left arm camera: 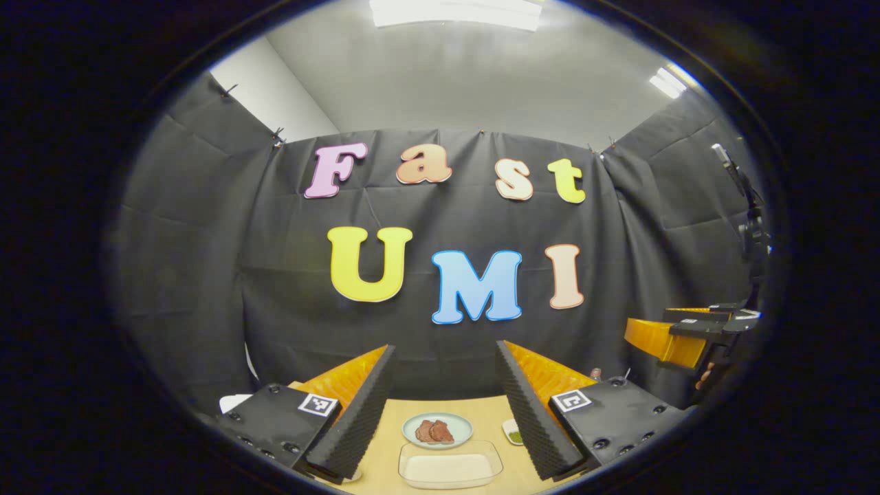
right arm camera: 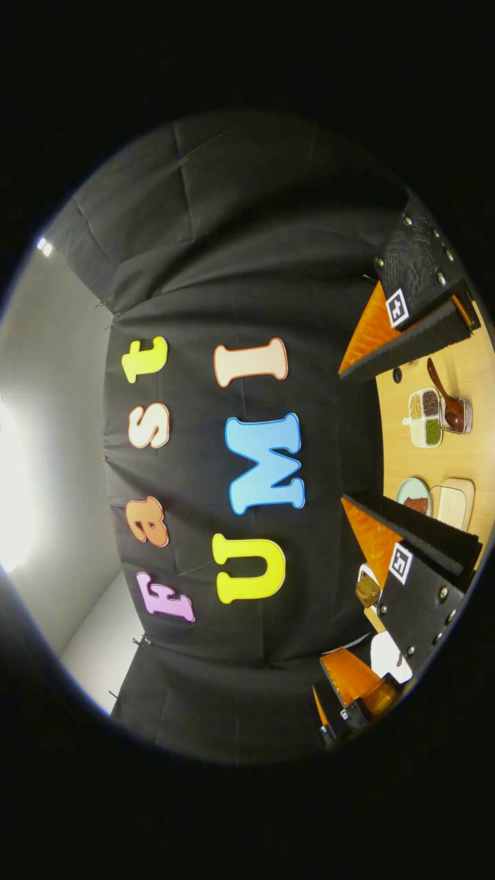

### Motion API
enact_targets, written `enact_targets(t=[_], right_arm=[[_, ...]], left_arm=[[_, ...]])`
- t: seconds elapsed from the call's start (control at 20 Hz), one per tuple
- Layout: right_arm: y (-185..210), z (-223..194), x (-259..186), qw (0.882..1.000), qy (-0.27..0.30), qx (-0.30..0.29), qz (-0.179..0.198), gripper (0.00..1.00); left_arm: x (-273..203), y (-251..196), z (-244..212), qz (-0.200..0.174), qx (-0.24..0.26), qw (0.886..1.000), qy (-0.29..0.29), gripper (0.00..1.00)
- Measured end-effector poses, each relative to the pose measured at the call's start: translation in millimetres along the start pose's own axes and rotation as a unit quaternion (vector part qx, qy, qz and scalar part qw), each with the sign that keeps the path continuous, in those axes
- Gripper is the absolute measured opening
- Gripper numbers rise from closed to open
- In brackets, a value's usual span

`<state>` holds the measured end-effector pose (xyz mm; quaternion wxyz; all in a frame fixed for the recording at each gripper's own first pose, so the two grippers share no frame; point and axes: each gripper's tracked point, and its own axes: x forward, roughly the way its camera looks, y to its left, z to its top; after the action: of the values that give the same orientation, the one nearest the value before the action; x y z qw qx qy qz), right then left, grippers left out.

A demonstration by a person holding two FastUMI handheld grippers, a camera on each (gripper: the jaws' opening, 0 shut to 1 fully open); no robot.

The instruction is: Close the left gripper, press the button to open the rice cooker; take a wooden spoon from the chopstick holder with the right hand, scoop a spoonful of rice and pour it into the rice cooker, then put the wooden spoon back into the chopstick holder.

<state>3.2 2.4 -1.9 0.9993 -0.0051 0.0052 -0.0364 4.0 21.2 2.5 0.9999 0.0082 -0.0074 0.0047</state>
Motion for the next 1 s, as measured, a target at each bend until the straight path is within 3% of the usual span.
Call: enact_targets(t=[0.3, 0.4, 0.7, 0.8, 1.0], right_arm=[[2.3, -8.6, 0.3, 1.000, 0.010, 0.001, -0.001, 0.98], [7.9, -12.3, -1.7, 1.000, 0.015, -0.001, 0.008, 0.98], [24.2, -21.6, -4.8, 0.999, 0.022, -0.020, 0.028, 0.98], [30.4, -24.3, -6.2, 0.999, 0.027, -0.014, 0.038, 0.98], [35.3, -31.4, -4.9, 0.998, 0.035, -0.015, 0.044, 0.98]], left_arm=[[-4.0, 17.2, -6.5, 0.016, 0.003, 1.000, 0.005, 1.00], [-6.0, 30.4, -11.4, 0.028, 0.004, 1.000, 0.009, 0.93], [-5.5, 64.3, -37.9, 0.053, -0.007, 0.998, 0.036, 1.00], [-5.9, 88.9, -53.6, 0.074, -0.012, 0.996, 0.053, 0.94], [-17.4, 136.7, -97.8, 0.114, -0.025, 0.987, 0.109, 0.66]])
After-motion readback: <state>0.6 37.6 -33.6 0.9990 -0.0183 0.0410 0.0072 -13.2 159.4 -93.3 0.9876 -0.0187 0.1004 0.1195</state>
